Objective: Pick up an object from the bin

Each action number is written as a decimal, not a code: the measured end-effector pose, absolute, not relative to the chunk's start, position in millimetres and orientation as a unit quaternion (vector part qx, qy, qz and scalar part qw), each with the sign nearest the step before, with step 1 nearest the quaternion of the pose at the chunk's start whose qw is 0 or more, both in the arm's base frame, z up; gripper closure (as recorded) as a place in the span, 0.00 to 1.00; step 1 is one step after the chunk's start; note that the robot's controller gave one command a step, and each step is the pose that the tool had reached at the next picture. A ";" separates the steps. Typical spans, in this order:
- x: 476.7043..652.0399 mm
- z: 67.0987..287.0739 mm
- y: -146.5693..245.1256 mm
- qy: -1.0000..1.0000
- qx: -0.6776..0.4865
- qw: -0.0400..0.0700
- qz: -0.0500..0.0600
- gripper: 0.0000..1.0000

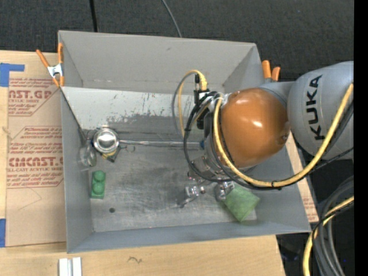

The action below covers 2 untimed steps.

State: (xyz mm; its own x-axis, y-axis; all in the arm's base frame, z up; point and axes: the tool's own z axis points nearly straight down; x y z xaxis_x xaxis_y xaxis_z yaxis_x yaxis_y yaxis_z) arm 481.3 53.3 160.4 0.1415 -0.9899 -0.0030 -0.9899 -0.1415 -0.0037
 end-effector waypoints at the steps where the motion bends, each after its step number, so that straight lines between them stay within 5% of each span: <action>1: 514.7 98.5 -3.8 0.599 -0.801 0.000 0.002 0.00; 2: 485.1 149.9 -51.3 0.546 -0.838 0.000 0.000 0.00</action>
Offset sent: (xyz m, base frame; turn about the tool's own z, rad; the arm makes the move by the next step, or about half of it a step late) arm 0.0343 -0.0572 -0.0599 -0.1484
